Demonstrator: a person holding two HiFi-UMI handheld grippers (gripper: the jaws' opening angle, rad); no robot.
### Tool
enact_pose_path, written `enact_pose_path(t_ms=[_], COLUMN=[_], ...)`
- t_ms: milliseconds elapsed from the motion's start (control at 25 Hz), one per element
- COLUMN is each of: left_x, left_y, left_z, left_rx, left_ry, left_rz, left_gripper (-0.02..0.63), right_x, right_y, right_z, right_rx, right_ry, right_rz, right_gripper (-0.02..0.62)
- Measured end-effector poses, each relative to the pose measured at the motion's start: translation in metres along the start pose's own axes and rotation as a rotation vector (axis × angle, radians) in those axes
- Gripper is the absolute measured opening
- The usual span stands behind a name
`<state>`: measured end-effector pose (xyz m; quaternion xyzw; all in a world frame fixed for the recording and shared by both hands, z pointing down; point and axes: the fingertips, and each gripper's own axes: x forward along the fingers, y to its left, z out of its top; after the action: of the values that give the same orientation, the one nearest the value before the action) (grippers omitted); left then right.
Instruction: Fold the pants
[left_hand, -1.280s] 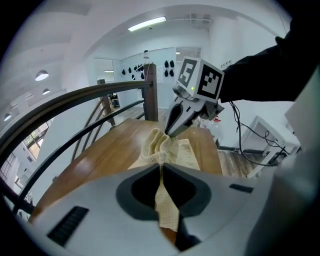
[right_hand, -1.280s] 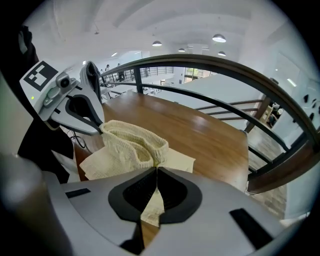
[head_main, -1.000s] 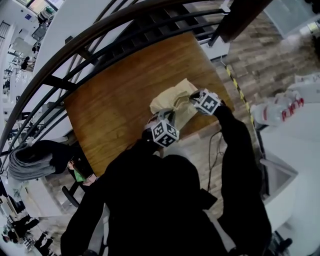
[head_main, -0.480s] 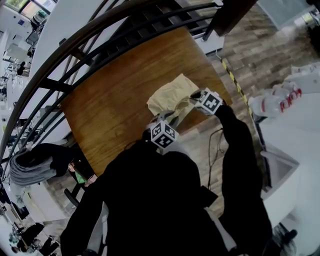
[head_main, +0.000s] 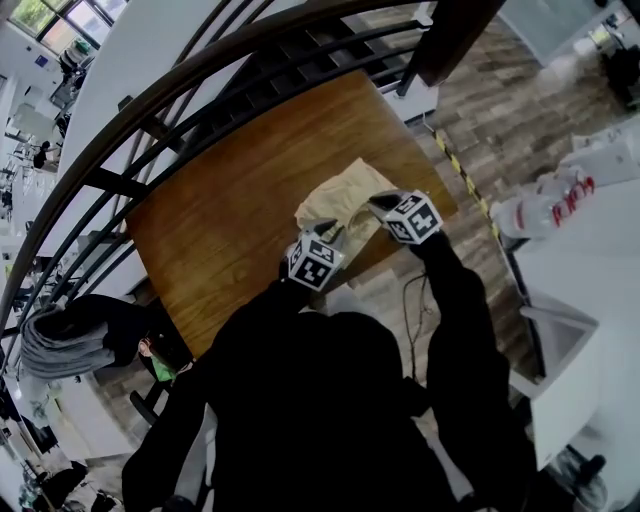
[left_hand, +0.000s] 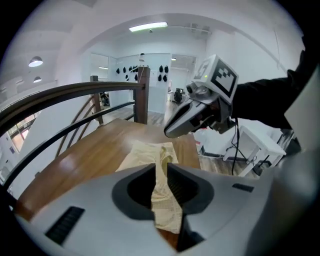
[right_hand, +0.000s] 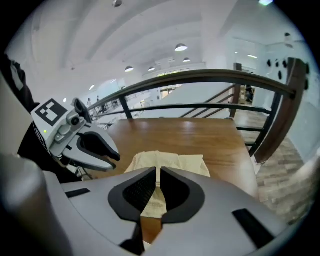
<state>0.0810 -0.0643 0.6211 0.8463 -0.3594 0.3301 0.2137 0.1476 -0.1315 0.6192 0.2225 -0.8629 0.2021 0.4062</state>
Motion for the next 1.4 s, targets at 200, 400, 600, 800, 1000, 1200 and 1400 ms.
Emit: enact_pose_path(t_ms=[200, 400, 600, 800, 1000, 1200, 1400], left_x=[-0.028, -0.055, -0.09, -0.125, -0.154, -0.175, -0.183], left_y=[0.022, 0.035, 0.043, 0.048, 0.049, 0.045, 0.043], left_z=[0.031, 0.054, 0.075, 0.095, 0.115, 0.125, 0.126], left_rx=[-0.106, -0.204, -0.252, -0.273, -0.265, -0.223, -0.223], left_ry=[-0.09, -0.2, -0.289, -0.382, -0.469, -0.533, -0.559], left_rz=[0.038, 0.066, 0.1, 0.152, 0.184, 0.19, 0.195], left_gripper=[0.008, 0.002, 0.002, 0.002, 0.002, 0.002, 0.002], right_x=[-0.025, -0.059, -0.089, -0.121, -0.143, -0.156, -0.168], right_y=[0.009, 0.017, 0.038, 0.06, 0.072, 0.081, 0.084], right_z=[0.028, 0.048, 0.072, 0.093, 0.102, 0.109, 0.114], right_rx=[0.171, 0.316, 0.362, 0.365, 0.361, 0.355, 0.343], right_ry=[-0.197, -0.404, -0.542, -0.657, -0.723, -0.769, -0.796], right_rz=[-0.081, -0.171, -0.228, -0.299, -0.369, -0.386, -0.4], right_gripper=[0.011, 0.009, 0.006, 0.006, 0.006, 0.006, 0.006])
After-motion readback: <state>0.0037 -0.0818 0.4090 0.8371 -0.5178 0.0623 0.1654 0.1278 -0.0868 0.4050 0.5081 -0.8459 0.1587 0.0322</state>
